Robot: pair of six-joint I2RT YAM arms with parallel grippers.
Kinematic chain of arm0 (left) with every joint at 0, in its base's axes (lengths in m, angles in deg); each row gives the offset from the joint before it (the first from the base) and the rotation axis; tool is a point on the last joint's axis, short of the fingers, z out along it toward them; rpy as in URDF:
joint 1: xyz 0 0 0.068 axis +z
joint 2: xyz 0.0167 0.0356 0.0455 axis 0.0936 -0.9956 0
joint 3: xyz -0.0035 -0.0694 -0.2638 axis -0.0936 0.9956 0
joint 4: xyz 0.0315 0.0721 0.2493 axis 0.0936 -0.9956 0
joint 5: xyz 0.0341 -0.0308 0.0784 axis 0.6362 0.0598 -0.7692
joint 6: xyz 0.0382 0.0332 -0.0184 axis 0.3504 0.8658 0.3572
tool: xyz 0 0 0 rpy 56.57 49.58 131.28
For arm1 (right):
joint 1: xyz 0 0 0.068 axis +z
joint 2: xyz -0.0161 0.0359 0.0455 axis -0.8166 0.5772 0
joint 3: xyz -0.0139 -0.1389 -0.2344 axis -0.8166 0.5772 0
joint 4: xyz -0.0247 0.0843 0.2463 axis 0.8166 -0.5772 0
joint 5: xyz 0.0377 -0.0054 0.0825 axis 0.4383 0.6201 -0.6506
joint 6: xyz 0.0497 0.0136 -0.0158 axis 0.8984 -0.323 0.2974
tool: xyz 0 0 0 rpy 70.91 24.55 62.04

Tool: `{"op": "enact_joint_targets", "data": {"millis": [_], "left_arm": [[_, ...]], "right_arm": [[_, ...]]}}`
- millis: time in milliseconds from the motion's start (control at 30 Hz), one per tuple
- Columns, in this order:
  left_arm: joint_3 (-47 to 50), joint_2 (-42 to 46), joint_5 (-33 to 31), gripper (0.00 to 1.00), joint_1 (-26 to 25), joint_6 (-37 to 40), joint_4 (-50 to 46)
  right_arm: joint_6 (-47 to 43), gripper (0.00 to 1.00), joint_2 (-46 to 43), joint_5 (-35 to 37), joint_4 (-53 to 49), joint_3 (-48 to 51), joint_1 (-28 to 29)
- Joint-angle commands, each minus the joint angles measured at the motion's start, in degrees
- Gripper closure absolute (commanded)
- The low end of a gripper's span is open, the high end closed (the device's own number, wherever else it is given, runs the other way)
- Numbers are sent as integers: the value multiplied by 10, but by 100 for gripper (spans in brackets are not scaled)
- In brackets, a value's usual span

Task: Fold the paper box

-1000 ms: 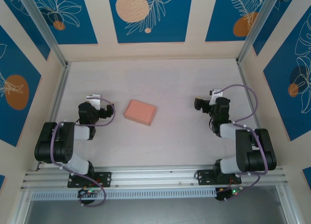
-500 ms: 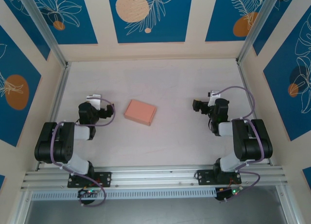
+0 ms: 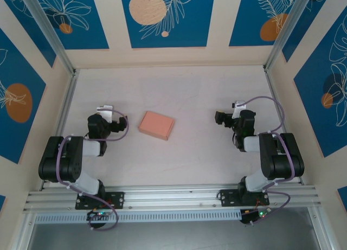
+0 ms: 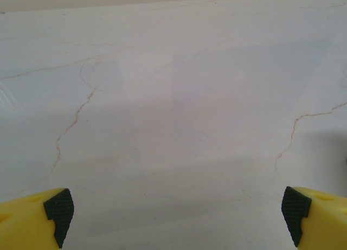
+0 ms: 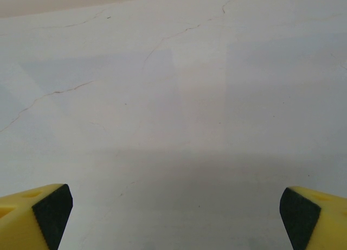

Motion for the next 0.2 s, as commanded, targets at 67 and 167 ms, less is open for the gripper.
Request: {"op": "enact_joint_targets", "data": {"millis": [67,167], "left_arm": [[-9,3,-8,0,-4,10,-1],[-8,4,-8,0,-4,10,-2]], "right_arm": [[-5,1,-4,5,20,-6,1],[-5,1,-4,5,20,-6,1]]}}
